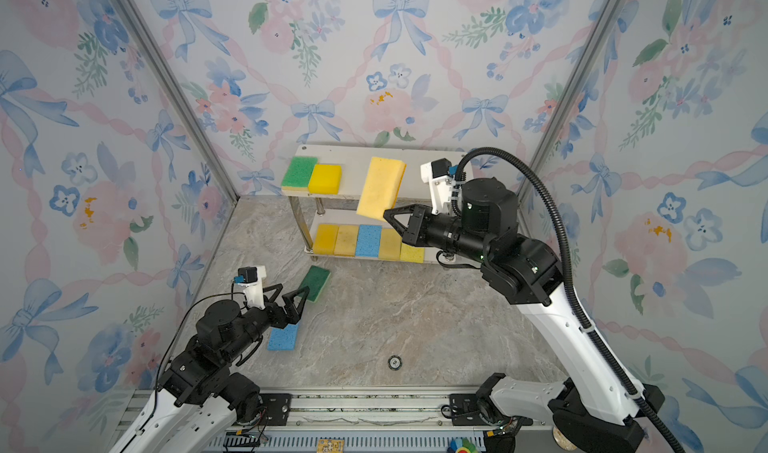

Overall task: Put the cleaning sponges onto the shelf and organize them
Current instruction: 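Carry the pale sponge to the top shelf with right gripper while left draws back, then lower the pale yellow sponge onto the top shelf beside the bright yellow sponge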

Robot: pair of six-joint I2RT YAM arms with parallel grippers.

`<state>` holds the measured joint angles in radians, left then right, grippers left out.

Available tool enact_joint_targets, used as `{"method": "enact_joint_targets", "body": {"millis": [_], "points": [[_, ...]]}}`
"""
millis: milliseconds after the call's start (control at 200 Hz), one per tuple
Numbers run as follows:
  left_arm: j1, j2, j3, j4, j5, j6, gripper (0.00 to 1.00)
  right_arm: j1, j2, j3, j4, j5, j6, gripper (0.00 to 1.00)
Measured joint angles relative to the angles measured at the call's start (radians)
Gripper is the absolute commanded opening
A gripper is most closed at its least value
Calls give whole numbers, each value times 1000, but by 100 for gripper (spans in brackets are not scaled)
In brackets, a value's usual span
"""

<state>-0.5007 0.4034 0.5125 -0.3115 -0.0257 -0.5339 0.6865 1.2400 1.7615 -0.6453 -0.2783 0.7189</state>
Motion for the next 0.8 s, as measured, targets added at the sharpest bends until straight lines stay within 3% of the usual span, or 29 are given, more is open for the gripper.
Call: {"method": "enact_joint_targets", "body": {"millis": [510,800], "points": [[0,19,0,0,9,0,98,-13,196,109,101,-153,143,8],[0,19,0,0,8,0,98,-20,236,169,97,-202,173,8]]}}
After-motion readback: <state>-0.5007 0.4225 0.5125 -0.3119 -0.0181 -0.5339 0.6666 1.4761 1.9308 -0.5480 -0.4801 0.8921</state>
